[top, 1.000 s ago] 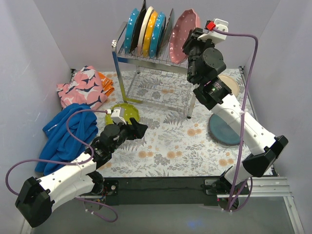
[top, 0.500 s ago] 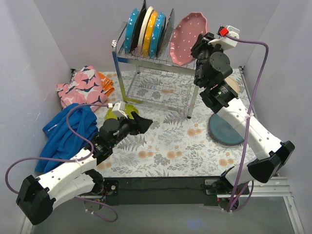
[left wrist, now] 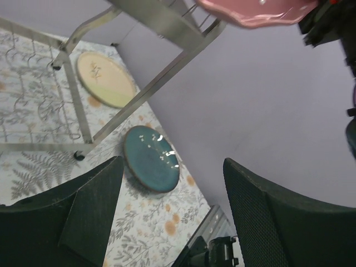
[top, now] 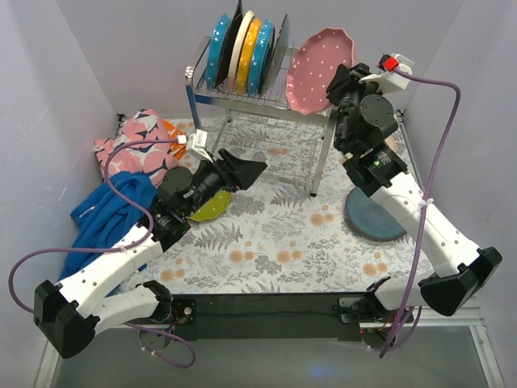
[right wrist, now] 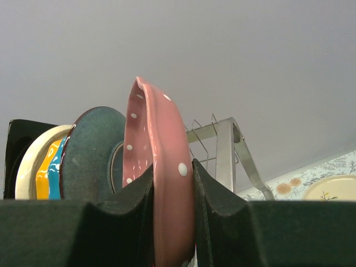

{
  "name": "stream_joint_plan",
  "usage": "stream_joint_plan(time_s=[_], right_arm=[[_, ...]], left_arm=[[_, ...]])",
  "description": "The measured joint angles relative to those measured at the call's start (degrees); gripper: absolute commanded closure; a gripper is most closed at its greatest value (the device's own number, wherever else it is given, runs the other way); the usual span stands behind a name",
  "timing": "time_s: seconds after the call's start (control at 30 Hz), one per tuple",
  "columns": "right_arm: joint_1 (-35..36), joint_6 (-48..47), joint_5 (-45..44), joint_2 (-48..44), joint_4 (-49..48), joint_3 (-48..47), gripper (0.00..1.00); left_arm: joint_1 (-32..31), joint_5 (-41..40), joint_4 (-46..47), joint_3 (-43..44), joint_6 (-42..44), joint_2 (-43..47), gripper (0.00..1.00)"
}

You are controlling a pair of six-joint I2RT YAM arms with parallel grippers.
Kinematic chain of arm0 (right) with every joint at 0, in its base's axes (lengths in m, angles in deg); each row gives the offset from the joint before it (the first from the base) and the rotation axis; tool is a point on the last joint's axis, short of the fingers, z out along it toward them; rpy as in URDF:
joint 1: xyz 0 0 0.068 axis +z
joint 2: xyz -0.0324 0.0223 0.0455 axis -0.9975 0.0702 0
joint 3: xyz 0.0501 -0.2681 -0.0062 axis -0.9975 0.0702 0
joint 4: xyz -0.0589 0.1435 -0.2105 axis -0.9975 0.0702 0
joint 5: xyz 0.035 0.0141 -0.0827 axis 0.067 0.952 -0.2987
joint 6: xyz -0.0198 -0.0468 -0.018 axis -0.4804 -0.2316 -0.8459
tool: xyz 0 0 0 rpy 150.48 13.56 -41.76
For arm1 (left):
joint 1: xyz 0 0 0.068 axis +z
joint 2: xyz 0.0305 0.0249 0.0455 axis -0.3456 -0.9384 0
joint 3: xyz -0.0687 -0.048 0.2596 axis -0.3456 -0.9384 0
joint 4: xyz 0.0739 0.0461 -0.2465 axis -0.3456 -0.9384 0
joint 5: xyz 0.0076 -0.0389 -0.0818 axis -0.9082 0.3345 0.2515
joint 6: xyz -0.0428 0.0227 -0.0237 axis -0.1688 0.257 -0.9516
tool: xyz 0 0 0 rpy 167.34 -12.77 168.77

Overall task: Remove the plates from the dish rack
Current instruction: Unload the plate from the dish rack.

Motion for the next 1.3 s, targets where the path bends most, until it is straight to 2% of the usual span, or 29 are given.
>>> stream_joint_plan(time_s=[0.23, 0.67, 1.0, 1.3], right_arm=[[-0.70, 3.69, 2.36, -3.08, 2.62, 2.29, 0.99], [-0.96, 9.77, 6.23, -6.29, 5.90, 4.85, 0.99], [-1.07, 11.89, 8.33, -9.62, 7.85, 7.28, 0.99], [-1.18, 15.58, 11.28, -14.19, 8.79, 11.93, 0.99]], left_arm=[[0.00, 1.40, 4.13, 3.96, -0.98, -2.45, 0.30], [0.00, 2.54, 5.01, 4.59, -1.95, -6.58, 0.30], [0.00, 2.93, 5.44, 4.63, -1.25, -6.05, 0.30], [0.00, 2.82, 5.18, 4.04, -0.87, -2.01, 0.30]])
